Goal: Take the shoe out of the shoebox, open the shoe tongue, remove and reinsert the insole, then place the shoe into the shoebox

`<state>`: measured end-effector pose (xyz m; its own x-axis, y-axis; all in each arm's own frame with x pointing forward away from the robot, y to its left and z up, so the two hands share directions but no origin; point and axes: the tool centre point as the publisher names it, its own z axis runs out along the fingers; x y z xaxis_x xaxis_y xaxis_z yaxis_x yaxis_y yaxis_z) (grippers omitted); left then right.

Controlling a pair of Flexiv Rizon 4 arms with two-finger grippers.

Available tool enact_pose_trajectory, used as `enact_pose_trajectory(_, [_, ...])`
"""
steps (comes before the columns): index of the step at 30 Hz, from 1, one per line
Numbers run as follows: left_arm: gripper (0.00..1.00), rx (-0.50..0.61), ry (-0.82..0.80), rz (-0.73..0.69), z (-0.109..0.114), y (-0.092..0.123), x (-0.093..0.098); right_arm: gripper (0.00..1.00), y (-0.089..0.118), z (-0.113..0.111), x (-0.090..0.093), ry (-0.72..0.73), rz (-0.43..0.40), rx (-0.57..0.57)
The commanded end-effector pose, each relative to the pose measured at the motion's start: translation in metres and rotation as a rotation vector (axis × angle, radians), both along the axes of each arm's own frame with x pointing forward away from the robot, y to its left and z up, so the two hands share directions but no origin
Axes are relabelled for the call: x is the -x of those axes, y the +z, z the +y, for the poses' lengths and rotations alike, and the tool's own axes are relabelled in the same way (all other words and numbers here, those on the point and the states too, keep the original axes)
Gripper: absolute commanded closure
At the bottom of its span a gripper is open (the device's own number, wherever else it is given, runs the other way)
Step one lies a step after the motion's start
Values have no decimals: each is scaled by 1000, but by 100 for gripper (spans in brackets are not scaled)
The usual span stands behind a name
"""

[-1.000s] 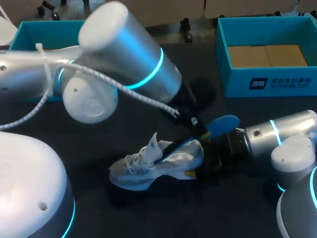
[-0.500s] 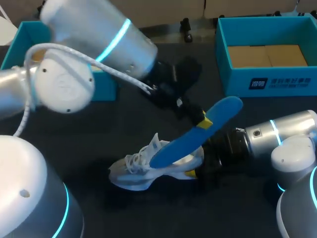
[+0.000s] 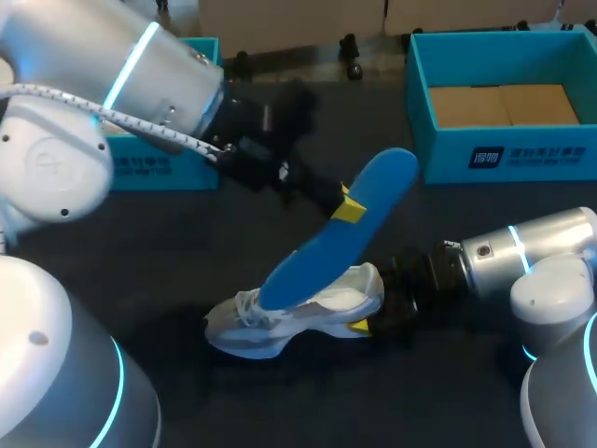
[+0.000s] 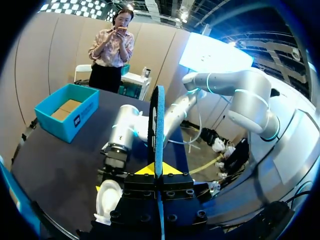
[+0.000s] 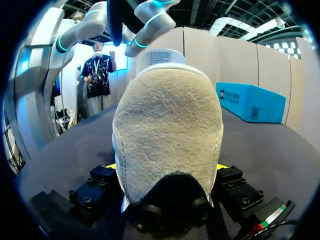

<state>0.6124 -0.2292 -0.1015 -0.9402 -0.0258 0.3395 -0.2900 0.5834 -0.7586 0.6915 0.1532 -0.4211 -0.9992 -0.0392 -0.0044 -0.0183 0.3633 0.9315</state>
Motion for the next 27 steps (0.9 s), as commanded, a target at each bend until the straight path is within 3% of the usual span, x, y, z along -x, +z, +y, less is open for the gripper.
enact_pose_trajectory(1, [100, 3, 3, -2, 7, 2, 2, 100, 0, 2, 1, -1, 0, 3])
enact_pose_trajectory(4, [100, 3, 3, -2, 7, 2, 2, 100, 0, 2, 1, -1, 0, 3])
enact_pose_trajectory(13, [100, 218, 44, 31, 29, 68, -6, 100, 0, 2, 1, -1, 0, 3])
enact_pose_trajectory(20, [100, 335, 35, 52, 39, 106, 0, 100, 0, 2, 1, -1, 0, 3])
enact_pose_trajectory(27, [100, 431, 25, 26, 49, 142, 20, 100, 0, 2, 1, -1, 0, 3])
